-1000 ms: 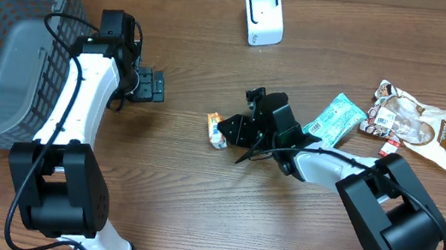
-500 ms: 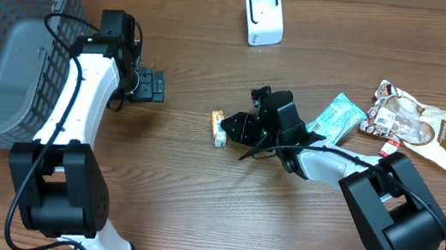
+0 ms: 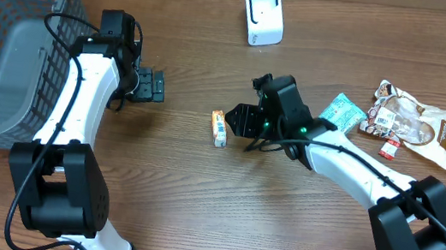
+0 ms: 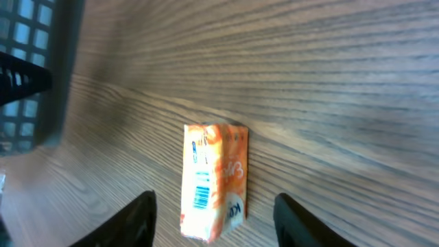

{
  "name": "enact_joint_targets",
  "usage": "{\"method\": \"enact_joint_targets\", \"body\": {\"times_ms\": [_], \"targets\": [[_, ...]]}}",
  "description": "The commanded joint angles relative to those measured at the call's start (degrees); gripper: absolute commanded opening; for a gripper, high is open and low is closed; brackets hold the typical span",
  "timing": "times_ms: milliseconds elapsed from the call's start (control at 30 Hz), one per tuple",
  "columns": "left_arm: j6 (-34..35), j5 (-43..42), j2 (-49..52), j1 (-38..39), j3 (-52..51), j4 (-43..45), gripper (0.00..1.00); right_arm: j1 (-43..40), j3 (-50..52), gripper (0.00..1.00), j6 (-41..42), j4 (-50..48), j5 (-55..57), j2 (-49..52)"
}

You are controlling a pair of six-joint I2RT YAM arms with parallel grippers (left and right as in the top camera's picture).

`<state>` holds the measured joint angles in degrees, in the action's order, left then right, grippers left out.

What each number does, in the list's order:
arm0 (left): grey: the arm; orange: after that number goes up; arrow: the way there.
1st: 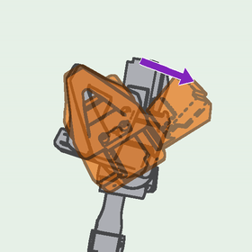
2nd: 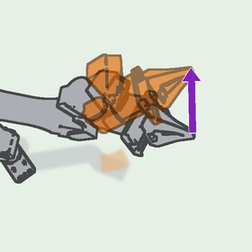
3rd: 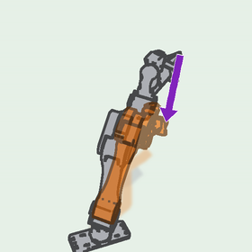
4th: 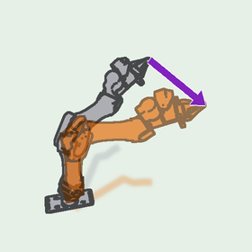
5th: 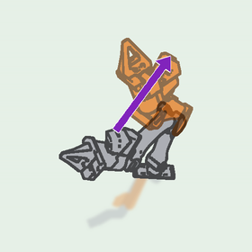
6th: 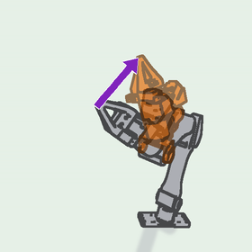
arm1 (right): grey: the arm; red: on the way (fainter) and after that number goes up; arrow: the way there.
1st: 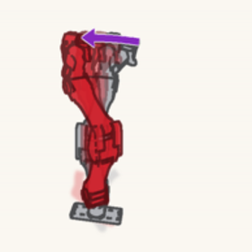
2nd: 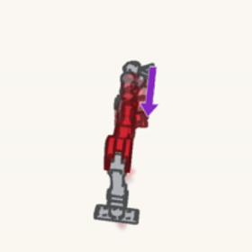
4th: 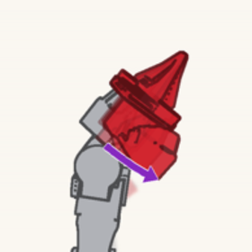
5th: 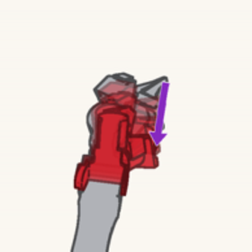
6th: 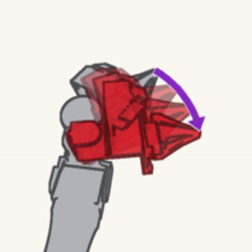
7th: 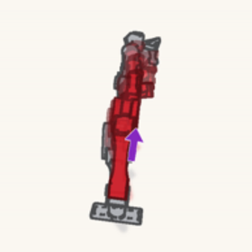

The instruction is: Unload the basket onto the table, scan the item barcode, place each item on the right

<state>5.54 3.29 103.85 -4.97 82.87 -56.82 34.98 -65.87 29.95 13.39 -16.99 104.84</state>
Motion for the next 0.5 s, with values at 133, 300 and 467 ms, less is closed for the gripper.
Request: {"method": "enact_joint_targets", "body": {"times_ms": [133, 300, 467], "targets": [[-1.07, 0.26, 0.28, 0.11, 0.11, 0.09, 1.0, 2.49, -11.06, 0.68, -6.47, 11.74, 8.92, -1.92], [-1.07, 0.26, 0.28, 0.11, 0.11, 0.07, 1.0, 6.69, -11.41, 0.78, -11.8, 12.98, 14.88, -1.79], [-1.09, 0.26, 0.28, 0.11, 0.11, 0.07, 1.0, 10.43, -11.41, 0.78, -12.52, 13.22, 20.2, -0.74]]}}
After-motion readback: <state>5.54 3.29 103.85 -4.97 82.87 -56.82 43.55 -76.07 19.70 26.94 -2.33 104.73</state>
